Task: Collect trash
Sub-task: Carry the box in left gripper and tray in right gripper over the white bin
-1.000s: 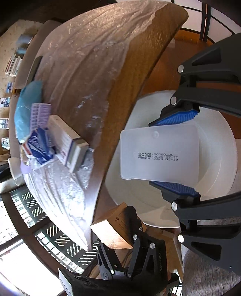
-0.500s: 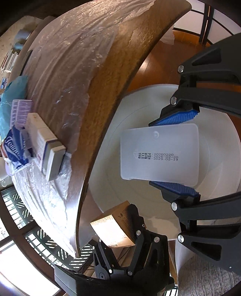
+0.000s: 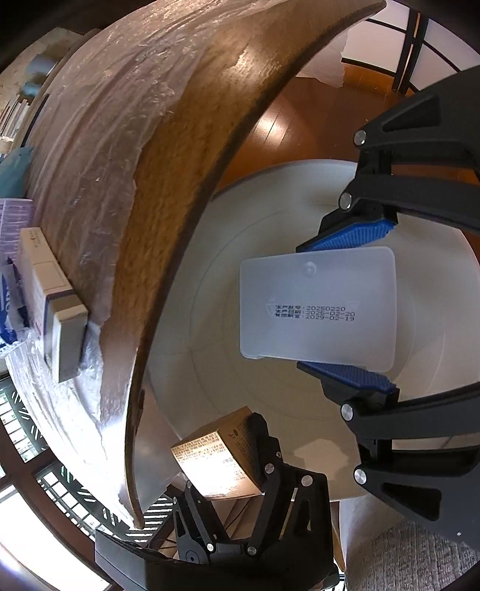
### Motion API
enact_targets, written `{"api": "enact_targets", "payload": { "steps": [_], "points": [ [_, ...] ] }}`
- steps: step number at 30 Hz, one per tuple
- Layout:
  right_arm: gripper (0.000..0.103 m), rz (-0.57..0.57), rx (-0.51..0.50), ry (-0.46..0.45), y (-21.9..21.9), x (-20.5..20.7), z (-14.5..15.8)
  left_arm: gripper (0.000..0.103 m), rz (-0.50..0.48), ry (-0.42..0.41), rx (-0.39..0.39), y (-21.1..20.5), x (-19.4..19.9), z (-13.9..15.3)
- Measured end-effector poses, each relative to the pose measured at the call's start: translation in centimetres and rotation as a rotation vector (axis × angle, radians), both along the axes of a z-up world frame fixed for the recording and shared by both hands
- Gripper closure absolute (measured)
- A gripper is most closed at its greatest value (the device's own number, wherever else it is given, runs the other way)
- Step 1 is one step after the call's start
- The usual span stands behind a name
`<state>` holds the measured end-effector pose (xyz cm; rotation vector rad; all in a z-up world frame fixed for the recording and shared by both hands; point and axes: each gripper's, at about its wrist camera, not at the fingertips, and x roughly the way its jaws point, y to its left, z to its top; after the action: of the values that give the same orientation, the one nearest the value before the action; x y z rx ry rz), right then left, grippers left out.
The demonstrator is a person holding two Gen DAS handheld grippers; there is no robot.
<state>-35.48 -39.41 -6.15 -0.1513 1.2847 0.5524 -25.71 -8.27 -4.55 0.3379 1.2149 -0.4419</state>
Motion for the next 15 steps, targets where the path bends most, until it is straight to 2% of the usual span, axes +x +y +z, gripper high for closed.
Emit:
{"api": "enact_targets", "payload": {
  "steps": [10,15],
  "points": [
    [0.049,0.006,-0.016,0.006,0.1,0.3,-1.0,0.043,-0.009,0.008,0.016,-0.6,0.2,-1.4],
    [0.049,0.008,-0.021,0.010,0.7,0.2,-1.2,0.043,-0.015,0.015,0.024,-0.5,0.2,-0.8]
  ]
}}
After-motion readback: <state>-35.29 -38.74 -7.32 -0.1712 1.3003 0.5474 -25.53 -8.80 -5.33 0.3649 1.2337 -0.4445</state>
